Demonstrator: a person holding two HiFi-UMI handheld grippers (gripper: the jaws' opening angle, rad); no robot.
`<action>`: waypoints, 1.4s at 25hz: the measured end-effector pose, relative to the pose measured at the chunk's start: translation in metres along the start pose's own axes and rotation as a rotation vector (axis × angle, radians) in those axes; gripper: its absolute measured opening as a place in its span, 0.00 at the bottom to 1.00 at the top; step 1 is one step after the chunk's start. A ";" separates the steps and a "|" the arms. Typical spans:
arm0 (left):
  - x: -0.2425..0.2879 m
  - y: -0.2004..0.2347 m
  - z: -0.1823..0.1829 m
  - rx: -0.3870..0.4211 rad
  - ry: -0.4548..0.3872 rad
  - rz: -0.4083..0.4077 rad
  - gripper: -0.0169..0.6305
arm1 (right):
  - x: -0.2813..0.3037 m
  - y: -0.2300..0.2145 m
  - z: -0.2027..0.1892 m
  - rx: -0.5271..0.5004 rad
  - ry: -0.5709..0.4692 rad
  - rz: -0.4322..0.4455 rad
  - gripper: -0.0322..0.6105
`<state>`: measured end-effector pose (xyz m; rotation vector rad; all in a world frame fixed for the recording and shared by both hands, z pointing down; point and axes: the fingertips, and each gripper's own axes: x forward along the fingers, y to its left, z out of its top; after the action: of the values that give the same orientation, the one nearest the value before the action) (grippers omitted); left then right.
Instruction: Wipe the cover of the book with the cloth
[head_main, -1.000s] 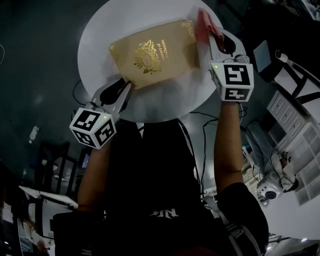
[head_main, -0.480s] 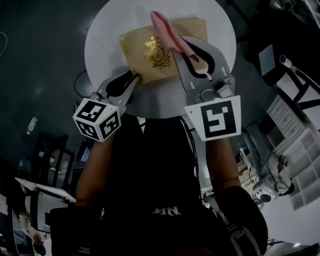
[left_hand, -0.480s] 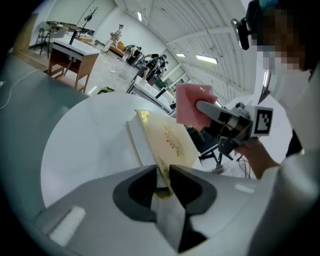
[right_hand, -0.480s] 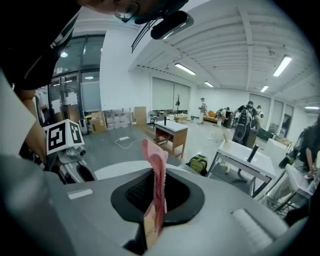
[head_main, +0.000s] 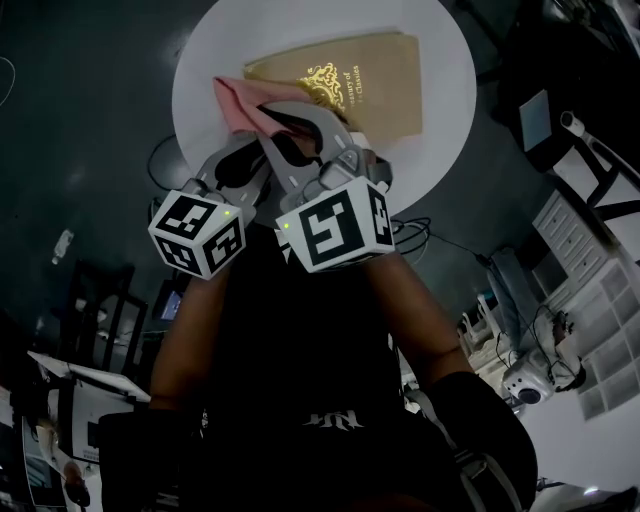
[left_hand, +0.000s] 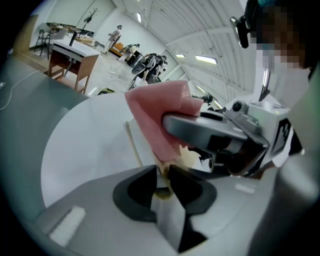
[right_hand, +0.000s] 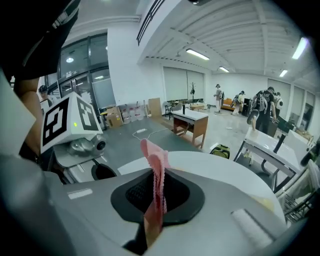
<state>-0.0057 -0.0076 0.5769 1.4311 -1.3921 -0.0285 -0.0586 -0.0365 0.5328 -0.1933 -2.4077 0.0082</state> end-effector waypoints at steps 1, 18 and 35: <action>0.000 0.000 0.000 0.001 -0.001 0.000 0.15 | 0.003 0.002 -0.003 -0.006 0.017 0.000 0.07; -0.003 0.003 0.001 0.020 -0.001 0.010 0.15 | 0.014 0.002 -0.024 -0.074 0.110 -0.006 0.07; -0.006 0.002 0.001 0.033 0.008 0.018 0.16 | -0.018 -0.050 -0.048 -0.012 0.129 -0.108 0.07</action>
<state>-0.0093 -0.0038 0.5742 1.4446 -1.4048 0.0122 -0.0203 -0.0906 0.5592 -0.0672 -2.2869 -0.0664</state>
